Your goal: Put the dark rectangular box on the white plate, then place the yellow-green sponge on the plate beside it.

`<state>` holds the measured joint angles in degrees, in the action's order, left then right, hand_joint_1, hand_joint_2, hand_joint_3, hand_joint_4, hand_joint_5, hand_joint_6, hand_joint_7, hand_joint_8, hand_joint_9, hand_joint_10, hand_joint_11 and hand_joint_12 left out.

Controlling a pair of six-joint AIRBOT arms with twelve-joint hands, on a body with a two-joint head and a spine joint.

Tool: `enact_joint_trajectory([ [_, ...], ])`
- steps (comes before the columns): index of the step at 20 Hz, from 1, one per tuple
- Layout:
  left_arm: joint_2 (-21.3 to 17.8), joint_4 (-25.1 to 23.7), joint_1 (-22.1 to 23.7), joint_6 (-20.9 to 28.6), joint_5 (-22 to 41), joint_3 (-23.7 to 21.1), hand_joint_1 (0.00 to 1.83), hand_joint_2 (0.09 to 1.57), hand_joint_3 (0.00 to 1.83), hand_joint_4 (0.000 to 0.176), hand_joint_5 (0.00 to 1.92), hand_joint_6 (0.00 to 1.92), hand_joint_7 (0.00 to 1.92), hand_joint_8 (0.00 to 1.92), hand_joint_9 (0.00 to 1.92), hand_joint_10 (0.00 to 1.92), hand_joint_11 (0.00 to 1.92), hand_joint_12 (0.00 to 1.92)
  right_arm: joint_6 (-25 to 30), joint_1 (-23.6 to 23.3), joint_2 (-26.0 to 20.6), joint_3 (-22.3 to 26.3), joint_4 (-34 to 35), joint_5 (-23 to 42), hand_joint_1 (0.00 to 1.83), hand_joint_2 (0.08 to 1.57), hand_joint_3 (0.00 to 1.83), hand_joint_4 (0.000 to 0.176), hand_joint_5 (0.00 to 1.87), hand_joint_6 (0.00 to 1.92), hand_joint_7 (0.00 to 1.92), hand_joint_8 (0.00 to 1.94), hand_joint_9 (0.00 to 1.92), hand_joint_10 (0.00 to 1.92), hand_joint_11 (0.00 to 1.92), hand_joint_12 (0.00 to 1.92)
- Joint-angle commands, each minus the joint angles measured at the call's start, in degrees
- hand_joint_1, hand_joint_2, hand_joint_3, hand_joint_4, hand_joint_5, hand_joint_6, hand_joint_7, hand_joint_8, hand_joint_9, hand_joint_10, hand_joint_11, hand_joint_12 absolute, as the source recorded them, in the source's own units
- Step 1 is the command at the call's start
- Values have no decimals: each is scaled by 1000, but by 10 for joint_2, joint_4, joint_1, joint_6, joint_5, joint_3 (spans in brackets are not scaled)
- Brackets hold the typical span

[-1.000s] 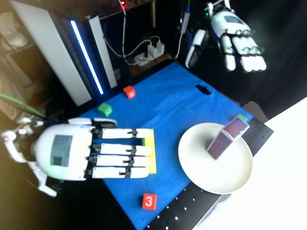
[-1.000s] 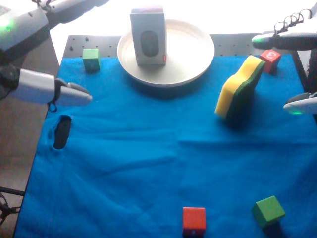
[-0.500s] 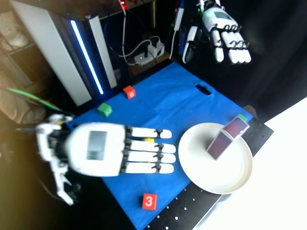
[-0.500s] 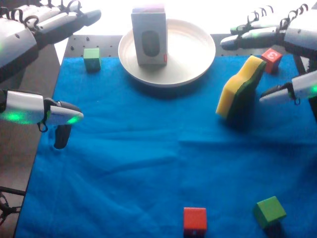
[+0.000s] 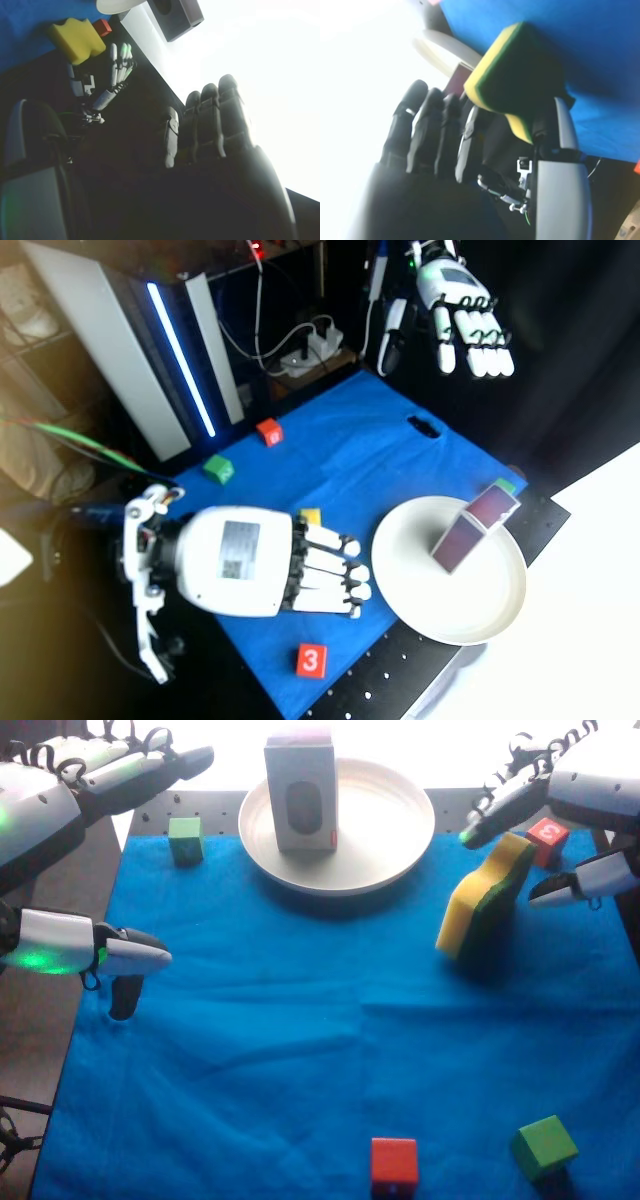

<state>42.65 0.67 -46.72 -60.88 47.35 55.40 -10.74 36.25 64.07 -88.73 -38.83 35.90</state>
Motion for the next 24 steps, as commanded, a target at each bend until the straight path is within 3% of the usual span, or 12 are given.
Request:
enact_joint_trajectory([
  [1, 2, 6, 4, 0, 70, 0, 788, 856, 0, 162, 0, 0, 0, 0, 0, 0, 0, 0, -1, -9, 2, -2, 23, 42, 1214, 1086, 2, 0, 936, 727, 918, 924, 878, 419, 350, 1590],
  [2, 3, 6, 4, 0, 70, 0, 791, 857, 0, 163, 0, 0, 0, 0, 0, 0, 0, 0, -1, -9, 2, -3, 23, 41, 1216, 1125, 0, 0, 927, 934, 946, 1108, 815, 877, 484, 1624],
  [4, 3, 6, 4, 0, 70, 0, 811, 843, 0, 175, 0, 0, 0, 0, 0, 0, 0, 0, -1, -9, 2, -3, 23, 41, 1229, 1116, 0, 0, 938, 966, 1013, 1089, 840, 1259, 677, 1682],
  [6, 3, 7, 3, 0, 70, 0, 777, 830, 0, 176, 0, 0, 0, 0, 0, 0, 0, 0, -1, -9, 2, -3, 29, 41, 1233, 1111, 0, 0, 918, 1014, 1058, 1009, 897, 1257, 759, 1680],
  [10, 3, 8, 1, 0, 71, 0, 766, 846, 0, 176, 0, 0, 0, 0, 0, 0, 0, 0, 0, -9, 1, -3, 63, 55, 1264, 1046, 0, 0, 1078, 738, 1187, 809, 1026, 1208, 913, 1586],
  [11, 3, 8, 1, 0, 72, 0, 766, 839, 0, 176, 0, 0, 0, 0, 0, 0, 0, 0, -1, -9, 1, -3, 80, 67, 1264, 1050, 1, 0, 1037, 826, 1203, 754, 1024, 1132, 873, 1555],
  [13, 4, 8, 0, 0, 72, -1, 799, 825, 0, 176, 0, 0, 0, 0, 0, 0, 0, 0, -1, -9, 1, -8, 112, 87, 1260, 1050, 1, 0, 1071, 769, 1165, 825, 980, 1155, 821, 1553],
  [17, 6, 9, 0, 0, 72, 0, 798, 821, 0, 176, 0, 0, 0, 0, 0, 0, 0, 0, -6, -28, 19, -28, 146, 98, 1238, 1090, 2, 0, 966, 952, 1090, 923, 923, 1105, 791, 1471],
  [19, 6, 9, 0, 0, 72, 0, 789, 830, 0, 176, 0, 0, 0, 0, 0, 0, 0, 0, -6, -42, 39, -44, 146, 98, 1230, 1098, 0, 9, 948, 1024, 1074, 899, 919, 975, 778, 1332],
  [22, 11, 9, 0, 0, 72, 3, 779, 837, 2, 176, 0, 0, 0, 0, 0, 0, 0, 0, -6, -58, 68, -70, 146, 97, 1221, 1105, 0, 30, 984, 967, 1001, 1023, 868, 1107, 773, 1457],
  [23, 12, 9, 0, 0, 71, 4, 798, 830, 0, 176, 0, 0, 0, 0, 0, 0, 0, 0, -6, -63, 78, -80, 146, 97, 1236, 1092, 0, 0, 944, 1031, 1106, 854, 930, 1089, 810, 1461],
  [24, 12, 9, 0, 0, 71, 5, 810, 832, 0, 176, 0, 0, 0, 0, 0, 0, 0, 0, -6, -68, 88, -88, 146, 96, 1243, 1076, 0, 0, 961, 1026, 1167, 727, 937, 1006, 762, 1443],
])
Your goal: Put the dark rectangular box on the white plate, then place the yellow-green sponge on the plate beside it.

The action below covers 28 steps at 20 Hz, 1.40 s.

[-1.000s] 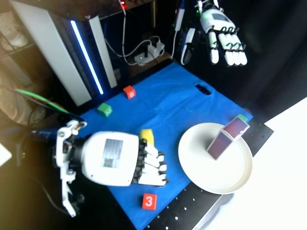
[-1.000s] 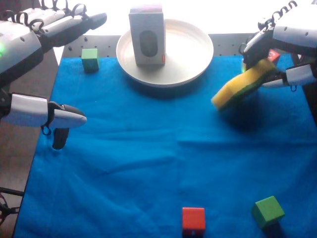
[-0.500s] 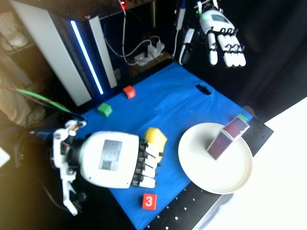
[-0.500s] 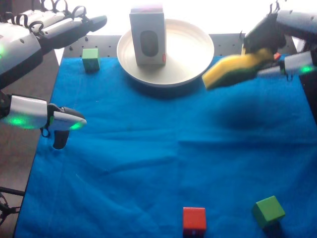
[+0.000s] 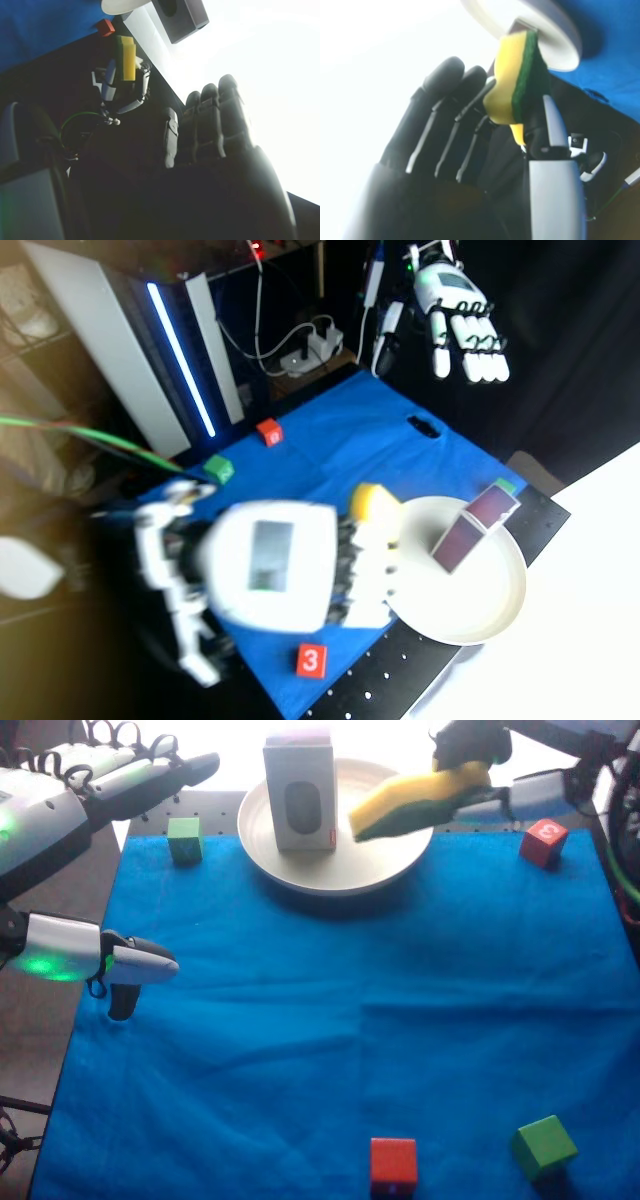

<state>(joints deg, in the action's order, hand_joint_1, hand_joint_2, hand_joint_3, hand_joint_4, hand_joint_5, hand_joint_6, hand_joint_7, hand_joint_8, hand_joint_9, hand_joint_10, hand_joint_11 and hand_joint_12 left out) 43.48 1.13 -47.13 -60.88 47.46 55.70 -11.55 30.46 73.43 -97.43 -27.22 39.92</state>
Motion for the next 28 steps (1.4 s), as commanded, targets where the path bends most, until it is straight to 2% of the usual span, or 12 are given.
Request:
enact_joint_trajectory([
  [1, 4, 5, 4, 0, 70, 2, 828, 828, 0, 176, 0, 0, 0, 0, 0, 0, 0, 0, 2, -15, 3, -8, 29, 54, 1248, 1065, 0, 0, 974, 1010, 1202, 662, 970, 938, 767, 1411],
  [3, 4, 5, 4, 0, 70, 3, 807, 825, 0, 176, 0, 0, 0, 0, 0, 0, 0, 0, 2, -24, 21, -22, 29, 49, 1251, 1054, 0, 0, 989, 990, 1253, 565, 1042, 843, 738, 1399],
  [5, 6, 5, 4, 0, 69, 4, 819, 827, 0, 176, 0, 0, 0, 0, 0, 0, 0, 0, 2, -31, 36, -33, 26, 44, 1254, 1053, 1, 0, 1013, 910, 1214, 680, 1080, 896, 933, 1330],
  [6, 7, 5, 4, 0, 69, 5, 818, 826, 0, 176, 0, 0, 0, 0, 0, 0, 0, 0, 2, -34, 41, -37, 22, 43, 1252, 1078, 3, 0, 934, 965, 1172, 779, 1006, 817, 847, 1330],
  [7, 7, 5, 4, 0, 69, 5, 803, 832, 1, 176, 0, 0, 0, 0, 0, 0, 0, 0, 1, -36, 44, -37, 21, 43, 1133, 953, 0, 0, 588, 362, 857, 453, 821, 544, 652, 1027],
  [8, 7, 5, 4, 1, 69, 5, 802, 836, 3, 176, 0, 0, 0, 0, 0, 0, 0, 0, 1, -37, 46, -37, 21, 43, 1042, 881, 0, 54, 403, 76, 627, 178, 659, 272, 494, 779],
  [9, 7, 5, 4, 1, 69, 5, 815, 837, 3, 176, 0, 0, 0, 0, 0, 0, 0, 0, 1, -37, 47, -38, 21, 43, 954, 826, 0, 152, 127, 14, 321, 47, 344, 86, 205, 639],
  [10, 7, 5, 4, 1, 69, 5, 812, 835, 2, 176, 0, 0, 0, 0, 0, 0, 0, 0, 1, -37, 47, -38, 21, 42, 887, 793, 0, 171, 25, 2, 179, 10, 205, 19, 40, 584],
  [14, 6, 5, 4, 2, 70, 4, 789, 841, 4, 170, 0, 0, 0, 0, 0, 0, 0, 0, 1, -37, 47, -37, 21, 42, 834, 749, 3, 176, 0, 0, 0, 0, 0, 0, 0, 32],
  [21, 6, 5, 4, 4, 75, 4, 803, 822, 0, 176, 0, 0, 0, 0, 0, 0, 0, 0, 2, -37, 46, -22, 21, 42, 847, 756, 3, 176, 0, 0, 0, 0, 0, 0, 0, 0],
  [27, 1, 12, 3, 4, 92, 0, 803, 836, 2, 176, 0, 0, 0, 0, 0, 0, 0, 0, 1, -29, -32, 40, 63, 95, 755, 775, 10, 176, 0, 0, 0, 0, 0, 0, 0, 0],
  [28, -1, 13, 2, 4, 96, -1, 808, 862, 12, 152, 0, 0, 0, 0, 0, 0, 0, 0, -3, -21, -41, 51, 77, 107, 780, 772, 7, 176, 0, 0, 0, 0, 0, 0, 0, 0],
])
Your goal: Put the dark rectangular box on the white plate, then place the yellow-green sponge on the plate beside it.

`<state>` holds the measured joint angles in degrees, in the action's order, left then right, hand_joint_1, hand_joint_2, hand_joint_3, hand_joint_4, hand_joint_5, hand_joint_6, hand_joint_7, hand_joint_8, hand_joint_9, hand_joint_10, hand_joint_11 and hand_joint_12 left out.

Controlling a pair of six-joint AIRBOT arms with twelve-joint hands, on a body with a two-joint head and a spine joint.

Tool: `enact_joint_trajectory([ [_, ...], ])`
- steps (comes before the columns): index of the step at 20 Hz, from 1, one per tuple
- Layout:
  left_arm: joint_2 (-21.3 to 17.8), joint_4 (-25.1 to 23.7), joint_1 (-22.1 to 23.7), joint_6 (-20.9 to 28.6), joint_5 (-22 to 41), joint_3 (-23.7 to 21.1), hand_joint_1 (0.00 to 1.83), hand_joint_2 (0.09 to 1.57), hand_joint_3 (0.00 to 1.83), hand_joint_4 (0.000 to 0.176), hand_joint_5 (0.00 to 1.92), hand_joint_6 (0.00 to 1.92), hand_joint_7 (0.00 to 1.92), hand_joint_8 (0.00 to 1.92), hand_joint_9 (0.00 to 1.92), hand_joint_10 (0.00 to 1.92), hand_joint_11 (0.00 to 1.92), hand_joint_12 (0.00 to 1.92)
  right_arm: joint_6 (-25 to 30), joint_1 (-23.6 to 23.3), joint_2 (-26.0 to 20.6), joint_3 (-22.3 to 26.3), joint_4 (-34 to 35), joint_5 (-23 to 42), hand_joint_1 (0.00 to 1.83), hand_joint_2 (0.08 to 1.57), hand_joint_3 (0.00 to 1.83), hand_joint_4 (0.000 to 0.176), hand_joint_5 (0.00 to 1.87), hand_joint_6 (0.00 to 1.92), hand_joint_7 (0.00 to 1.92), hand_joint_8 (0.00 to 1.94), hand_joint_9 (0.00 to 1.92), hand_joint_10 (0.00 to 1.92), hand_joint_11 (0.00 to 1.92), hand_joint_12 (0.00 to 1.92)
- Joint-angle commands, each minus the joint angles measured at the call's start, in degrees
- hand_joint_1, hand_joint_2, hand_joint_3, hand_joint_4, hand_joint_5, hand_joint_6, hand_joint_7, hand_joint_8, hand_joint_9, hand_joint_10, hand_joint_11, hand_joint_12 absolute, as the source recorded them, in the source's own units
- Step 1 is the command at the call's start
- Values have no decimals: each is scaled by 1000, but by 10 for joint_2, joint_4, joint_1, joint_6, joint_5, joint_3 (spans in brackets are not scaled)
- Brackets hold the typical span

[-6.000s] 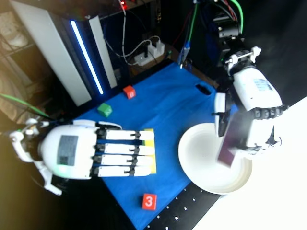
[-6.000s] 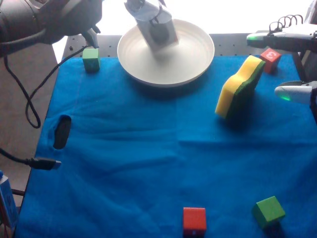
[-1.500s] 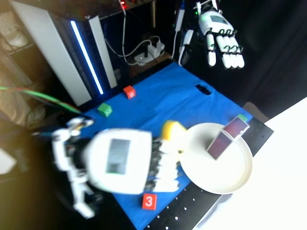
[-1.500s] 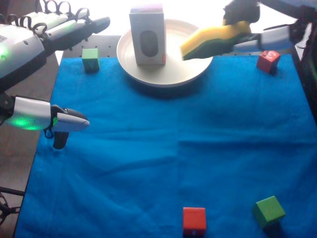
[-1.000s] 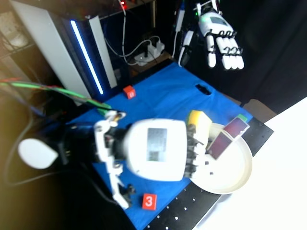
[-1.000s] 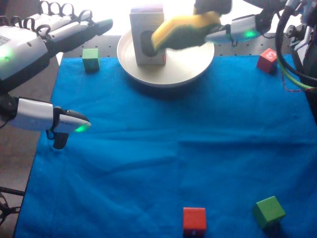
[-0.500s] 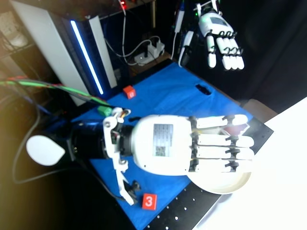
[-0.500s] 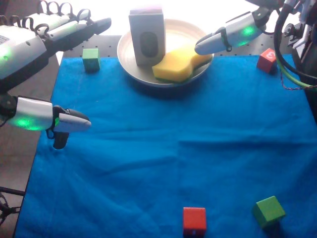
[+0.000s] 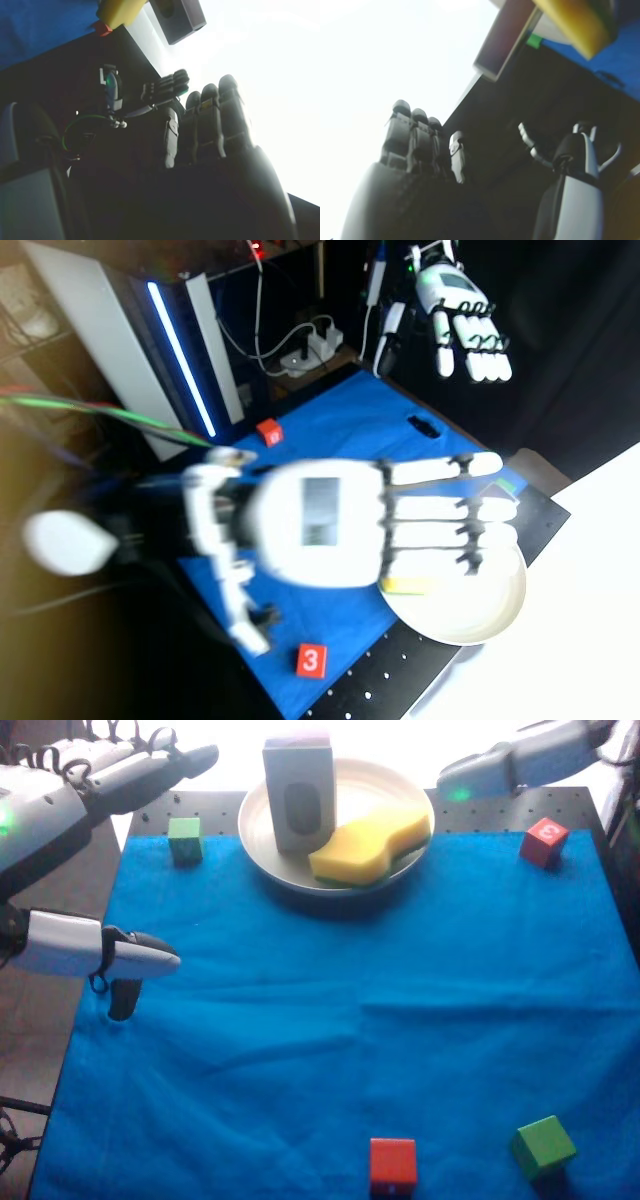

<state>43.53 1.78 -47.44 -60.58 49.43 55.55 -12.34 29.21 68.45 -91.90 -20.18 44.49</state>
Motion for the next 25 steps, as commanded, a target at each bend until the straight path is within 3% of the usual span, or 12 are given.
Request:
enact_joint_trajectory([
  [1, -4, 9, 3, 1, 83, -2, 778, 870, 14, 154, 0, 0, 0, 0, 0, 0, 0, 0, -13, 9, -9, 16, 36, 83, 763, 770, 6, 176, 0, 0, 0, 0, 0, 0, 0, 0],
  [3, -8, 15, -4, 1, 99, -8, 771, 891, 17, 112, 0, 0, 0, 0, 0, 0, 0, 0, -32, 54, -40, 55, 93, 146, 737, 762, 1, 176, 0, 0, 0, 0, 0, 0, 0, 0],
  [5, -14, 21, -13, 3, 122, -16, 734, 898, 11, 100, 0, 0, 0, 0, 0, 0, 0, 0, -34, 98, -63, 88, 139, 206, 720, 790, 13, 176, 0, 0, 0, 0, 0, 0, 0, 0],
  [6, -16, 25, -21, 5, 138, -19, 744, 882, 3, 125, 0, 0, 0, 0, 0, 0, 0, 0, -37, 126, -76, 105, 163, 243, 859, 816, 20, 176, 0, 0, 0, 0, 0, 0, 0, 0],
  [7, -16, 31, -27, 8, 154, -22, 744, 882, 3, 125, 0, 0, 0, 0, 0, 0, 0, 0, -41, 154, -87, 121, 189, 276, 859, 816, 20, 176, 0, 0, 0, 0, 0, 0, 0, 0],
  [8, -16, 38, -37, 12, 173, -24, 713, 855, 0, 163, 0, 0, 0, 0, 0, 0, 0, 0, -49, 182, -99, 141, 216, 314, 899, 793, 5, 176, 0, 0, 0, 0, 0, 0, 0, 0],
  [10, -17, 57, -66, 13, 222, -36, 705, 846, 0, 172, 0, 0, 0, 0, 0, 0, 0, 0, -60, 249, -122, 185, 265, 392, 872, 788, 2, 176, 0, 0, 0, 0, 0, 0, 0, 0],
  [11, -19, 75, -94, 13, 259, -46, 673, 861, 0, 141, 0, 0, 0, 0, 0, 0, 0, 0, -60, 291, -131, 207, 291, 432, 904, 756, 0, 176, 0, 0, 0, 0, 0, 0, 0, 0],
  [12, -19, 90, -116, 13, 292, -54, 673, 861, 0, 141, 0, 0, 0, 0, 0, 0, 0, 0, -60, 327, -134, 222, 314, 467, 904, 756, 0, 176, 0, 0, 0, 0, 0, 0, 0, 0],
  [13, -19, 105, -140, 13, 327, -63, 595, 865, 1, 175, 0, 0, 0, 0, 0, 0, 0, 0, -60, 361, -137, 242, 339, 502, 794, 698, 0, 176, 0, 0, 0, 0, 0, 0, 0, 0],
  [17, -16, 144, -204, 13, 407, -88, 564, 873, 5, 176, 0, 0, 0, 0, 0, 0, 0, 0, -60, 462, -148, 301, 409, 565, 690, 659, 0, 176, 0, 0, 0, 0, 0, 0, 3, 1],
  [25, 1, 190, -263, 60, 463, -91, 534, 858, 0, 176, 0, 0, 0, 0, 0, 0, 0, 0, -60, 487, -149, 310, 419, 565, 735, 728, 0, 176, 0, 0, 0, 0, 0, 0, 0, 0],
])
